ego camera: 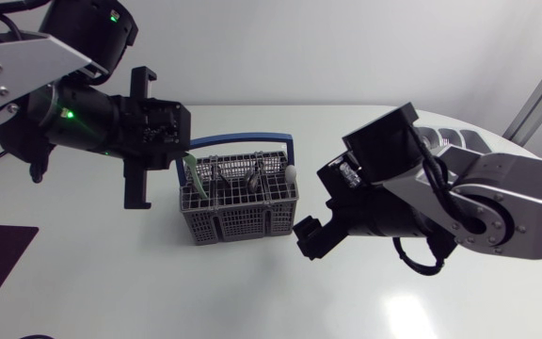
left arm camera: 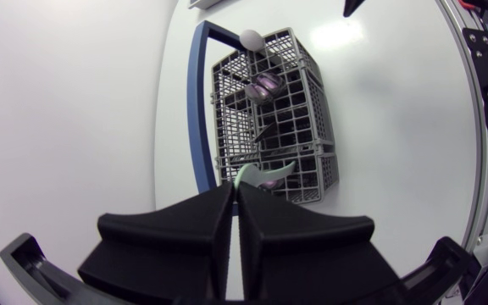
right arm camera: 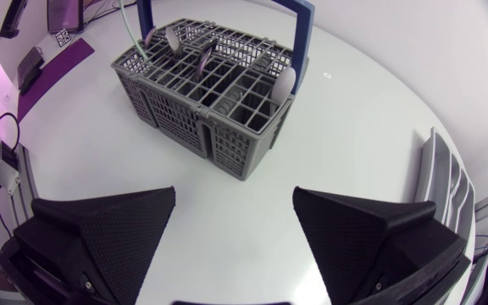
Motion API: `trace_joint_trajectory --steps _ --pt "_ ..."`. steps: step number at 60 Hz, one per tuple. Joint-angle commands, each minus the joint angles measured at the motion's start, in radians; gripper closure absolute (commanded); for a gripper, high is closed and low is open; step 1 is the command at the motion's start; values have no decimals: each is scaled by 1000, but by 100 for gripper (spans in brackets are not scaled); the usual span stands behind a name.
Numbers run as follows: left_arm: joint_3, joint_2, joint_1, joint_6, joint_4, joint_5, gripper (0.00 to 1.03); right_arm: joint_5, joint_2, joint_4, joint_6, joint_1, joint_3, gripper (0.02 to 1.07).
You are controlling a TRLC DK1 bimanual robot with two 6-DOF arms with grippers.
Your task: Unload the cutlery basket into the drawer organizer.
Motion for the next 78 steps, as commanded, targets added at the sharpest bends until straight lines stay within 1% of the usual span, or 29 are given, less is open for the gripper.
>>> trace_joint_trajectory --steps 1,7,12,16,21,27,38,46,47,52,54,55,57,60,64,68,75,78 --pt "27 -14 -6 -75 -11 -37 99 10 -13 -12 13 15 -21 7" --pt "16 -35 -25 -158 -12 -54 99 11 -17 -11 11 22 -26 7" --pt "-18 -80 -71 -224 2 -115 99 11 -31 -1 2 22 -36 7" --pt "-27 -107 -71 -276 28 -137 99 11 -43 2 -7 22 -42 7" --pt "-15 -115 -63 -341 31 -161 99 11 -60 8 -32 23 -53 7" --pt "-9 -136 -68 -456 5 -164 99 11 -83 29 -52 28 -72 7" --pt "17 -159 -161 -716 -104 -164 99 10 -115 55 -75 35 -95 7" --pt "10 -158 -193 -858 -109 -153 99 -3 -178 55 -125 45 -113 7" --pt "10 -156 -197 -893 -109 -150 99 -3 -197 55 -137 51 -119 7" --pt "14 -147 -192 -993 -107 -109 99 -3 -247 55 -160 64 -130 7" --pt "14 -141 -178 -1046 -106 -64 99 -3 -264 55 -162 68 -133 7" --pt "14 -135 -154 -1072 -104 -20 99 -3 -276 57 -162 71 -134 7" --pt "14 -127 -132 -1108 -98 44 99 -6 -286 58 -162 75 -136 7" --pt "19 -110 -118 -1149 -95 97 99 -9 -293 61 -162 77 -134 7" --pt "36 -77 -120 -1198 -109 127 100 -17 -299 61 -162 83 -128 7" --pt "45 -49 -120 -1212 -121 176 100 -24 -299 61 -162 97 -116 7" --pt "62 0 -161 -1240 -129 179 100 -27 -284 71 -162 126 -93 7" --pt "80 29 -167 -1243 -138 184 100 -30 -267 81 -170 137 -84 7"
